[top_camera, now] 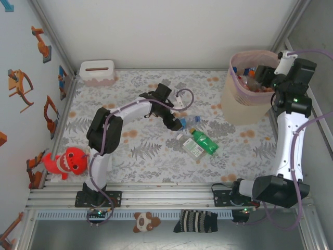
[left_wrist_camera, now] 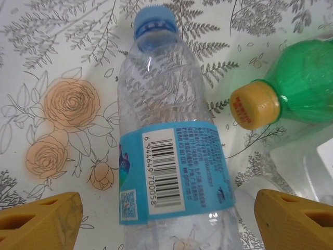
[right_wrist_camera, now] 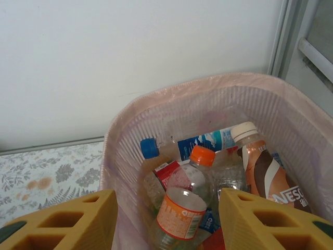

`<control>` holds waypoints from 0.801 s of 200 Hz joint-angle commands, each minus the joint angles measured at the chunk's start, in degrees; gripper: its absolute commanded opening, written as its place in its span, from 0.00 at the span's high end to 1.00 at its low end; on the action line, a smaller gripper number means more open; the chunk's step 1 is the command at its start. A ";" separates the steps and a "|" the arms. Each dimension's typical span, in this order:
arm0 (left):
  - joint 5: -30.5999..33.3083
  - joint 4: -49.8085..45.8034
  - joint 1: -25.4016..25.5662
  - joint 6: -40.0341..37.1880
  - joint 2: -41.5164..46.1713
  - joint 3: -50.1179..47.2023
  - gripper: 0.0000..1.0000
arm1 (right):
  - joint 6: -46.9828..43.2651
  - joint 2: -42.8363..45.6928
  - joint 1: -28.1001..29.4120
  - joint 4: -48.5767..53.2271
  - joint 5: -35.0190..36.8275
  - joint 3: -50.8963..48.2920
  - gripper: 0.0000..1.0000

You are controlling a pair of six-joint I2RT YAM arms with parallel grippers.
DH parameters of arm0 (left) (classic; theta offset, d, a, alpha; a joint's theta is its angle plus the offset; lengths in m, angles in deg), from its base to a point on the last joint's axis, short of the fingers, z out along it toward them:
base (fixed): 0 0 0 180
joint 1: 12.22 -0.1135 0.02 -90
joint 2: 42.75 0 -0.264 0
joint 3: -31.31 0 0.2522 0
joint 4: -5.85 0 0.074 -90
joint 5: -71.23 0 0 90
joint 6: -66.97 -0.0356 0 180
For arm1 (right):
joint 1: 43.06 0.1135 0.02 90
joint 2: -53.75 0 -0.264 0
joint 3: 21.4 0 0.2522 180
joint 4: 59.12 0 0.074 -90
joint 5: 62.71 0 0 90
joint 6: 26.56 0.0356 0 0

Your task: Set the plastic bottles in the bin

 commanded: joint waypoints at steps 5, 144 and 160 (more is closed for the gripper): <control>1.52 -4.28 1.42 -3.91 -2.45 2.48 0.17 | 0.70 1.00 0.30 -2.01 -1.24 -0.59 0.47; 6.90 -5.61 2.68 -6.20 -4.70 3.24 0.47 | 1.36 1.11 0.54 -1.75 -1.81 -0.71 0.47; 6.84 -5.03 2.63 -5.83 -3.66 2.83 0.50 | 1.57 1.31 0.72 -1.50 -2.47 -0.58 0.47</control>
